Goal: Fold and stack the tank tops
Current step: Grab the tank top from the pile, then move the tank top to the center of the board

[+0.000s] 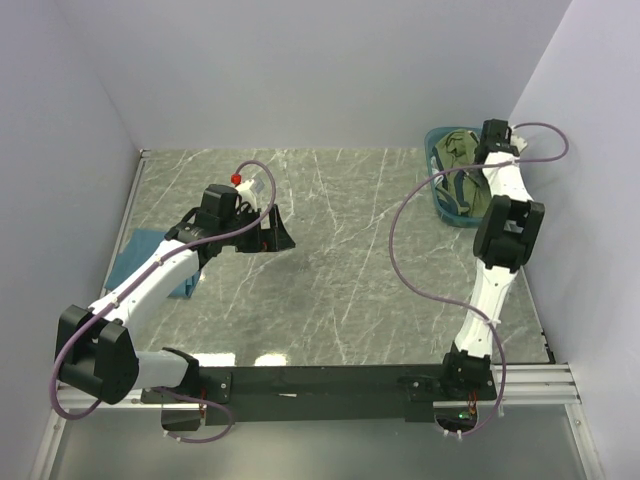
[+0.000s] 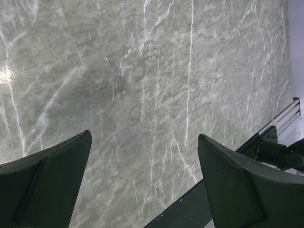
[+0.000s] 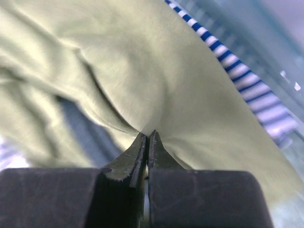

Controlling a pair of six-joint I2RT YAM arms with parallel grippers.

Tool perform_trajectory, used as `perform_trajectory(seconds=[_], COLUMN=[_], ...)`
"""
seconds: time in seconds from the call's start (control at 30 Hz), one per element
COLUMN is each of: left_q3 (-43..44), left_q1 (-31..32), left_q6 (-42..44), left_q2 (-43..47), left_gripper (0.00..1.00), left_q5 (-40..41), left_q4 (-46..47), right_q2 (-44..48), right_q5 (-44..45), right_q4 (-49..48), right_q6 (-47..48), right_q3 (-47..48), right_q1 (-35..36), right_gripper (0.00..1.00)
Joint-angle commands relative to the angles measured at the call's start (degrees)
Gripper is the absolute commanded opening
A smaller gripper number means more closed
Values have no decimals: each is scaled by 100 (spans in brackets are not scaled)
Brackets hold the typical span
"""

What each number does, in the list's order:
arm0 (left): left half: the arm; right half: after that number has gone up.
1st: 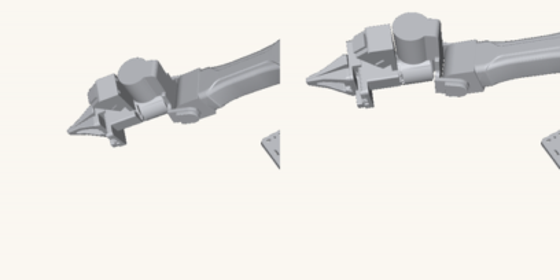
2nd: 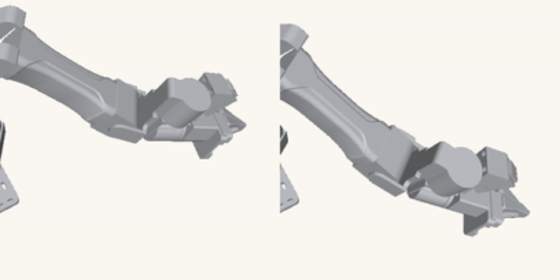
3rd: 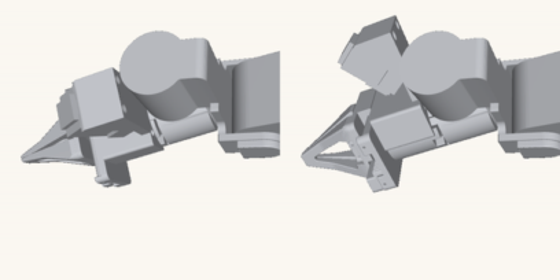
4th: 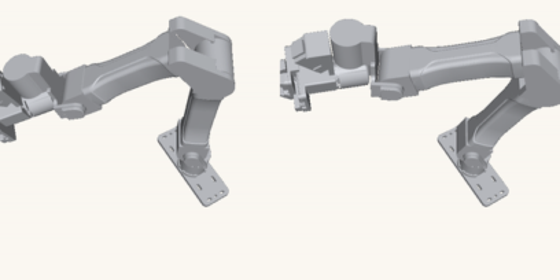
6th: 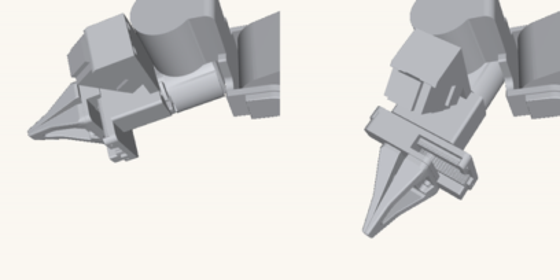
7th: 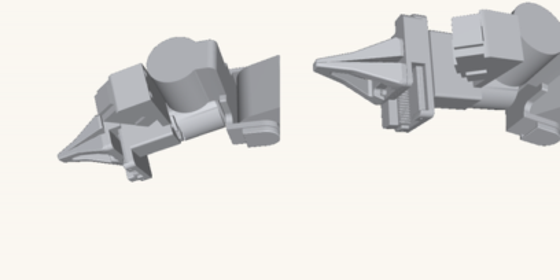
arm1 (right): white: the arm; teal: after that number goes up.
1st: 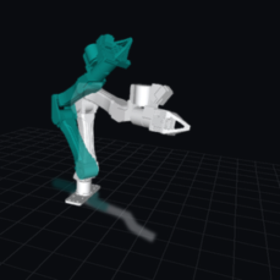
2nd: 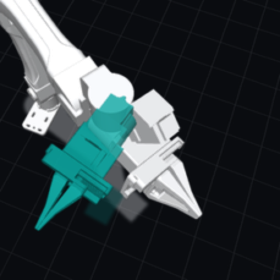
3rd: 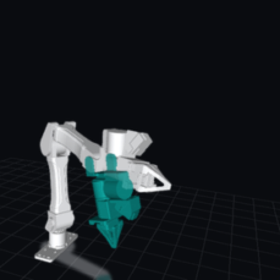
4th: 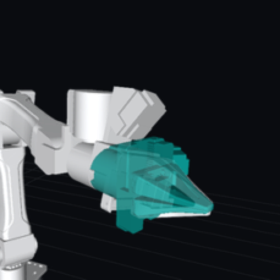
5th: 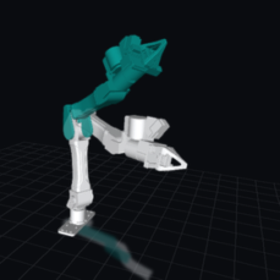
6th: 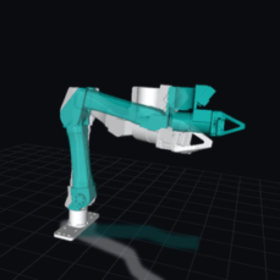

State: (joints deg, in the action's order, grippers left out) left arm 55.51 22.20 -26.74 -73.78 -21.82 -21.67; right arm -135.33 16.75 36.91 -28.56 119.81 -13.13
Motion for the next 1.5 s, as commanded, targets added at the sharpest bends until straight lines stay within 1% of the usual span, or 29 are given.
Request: perform_trajectory(seconds=[0.0, 0.13, 0.27, 0.33, 0.37, 0.4, 0.47, 0.5, 0.57, 0.6, 0.7, 0.77, 0.83, 0.87, 0.9, 0.93, 0.97, 1.0, 1.03, 1.07, 1.1, 1.13, 1.17, 1.2, 1.23, 1.3, 1.33, 1.4, 1.47], left_q3=[-13, -22, -22, -22, -31, -40, -48, -49, -66, -75, -75, -110, -145, -154, -163, -154, -154, -163, -172, -189, -207, -224, -216, -224, -233, -251, -225, -198, -84], left_q1=[13, 13, 4, -22, -40, -57, -110, -128, -180, -198, -329, -470, -584, -602, -602, -646, -672, -699, -743, -769, -778, -804, -805, -805, -805, -796, -804, -787, -612], left_q6=[99, 125, 134, 117, 125, 117, 108, 108, 99, 90, 55, 11, -50, -50, -59, -77, -85, -112, -138, -156, -217, -235, -261, -331, -375, -533, -586, -787, -894], left_q2=[56, 127, 153, 171, 197, 206, 250, 302, 364, 382, 443, 496, 540, 575, 584, 593, 601, 610, 628, 628, 619, 602, 532, 479, 435, 285, 224, 5, -293], left_gripper=[99, 99, 99, 99, 99, 99, 99, 99, 99, 99, 99, 99, 99, 99, 99, 99, 99, 99, 99, 99, 99, 99, 99, 99, 99, 99, 99, 99, 99], left_q5=[-103, -33, -6, 3, 20, 38, 108, 143, 222, 231, 284, 275, 319, 354, 398, 503, 547, 582, 626, 644, 644, 610, 453, 381, 276, 39, -49, -287, -297], left_q4=[207, 207, 216, 234, 234, 234, 242, 234, 225, 233, 225, 277, 295, 295, 278, 260, 251, 251, 269, 251, 251, 312, 321, 330, 426, 523, 584, 751, 787], right_q2=[1359, 2000, 2790, 3029, 3213, 3293, 3486, 3539, 3732, 3803, 4101, 4320, 4575, 4864, 5015, 5155, 5513, 5735, 5946, 6226, 6325, 6404, 6509, 6545, 6545, 6650, 6799, 6897, 7002], right_q5=[144, 469, 417, 434, 417, 408, 434, 478, 618, 636, 531, 644, 592, 549, 444, 556, 574, 105, -57, -49, -15, 21, 30, -66, -380, -515, -376, -156, 89], right_q4=[-333, -509, -860, -992, -1036, -1045, -1124, -1133, -1326, -1396, -1625, -1608, -1747, -1826, -1879, -1854, -1915, -2098, -2570, -2670, -2715, -2750, -2785, -2898, -2978, -2996, -3022, -2822, -2523], right_q6=[-176, -220, -273, -168, -98, -2, 191, 367, 587, 736, 860, 904, 843, 756, 607, 510, 152, -8, -114, -333, -439, -553, -833, -931, -1028, -1231, -1284, -1564, -1906], right_q3=[7, 69, 130, 367, 498, 813, 1166, 1507, 1738, 1835, 1740, 1556, 801, 459, -258, -622, -1087, -2257, -2869, -3389, -4273, -4699, -5112, -5900, -6195, -6800, -6961, -7190, -7304], right_q1=[213, 485, 767, 960, 1196, 1285, 1854, 2058, 2409, 2768, 3261, 3491, 3745, 3817, 3887, 4018, 4054, 4089, 4281, 4449, 4607, 4765, 4975, 5030, 5039, 5153, 5232, 5408, 5496], right_gripper=[0, 0, 0, 0, 0, 0, 0, 0, 0, 0, 0, 0, 0, 0, 0, 0, 0, 0, 0, 0, 0, 1, 12, 37, 43, 52, 54, 58, 58])
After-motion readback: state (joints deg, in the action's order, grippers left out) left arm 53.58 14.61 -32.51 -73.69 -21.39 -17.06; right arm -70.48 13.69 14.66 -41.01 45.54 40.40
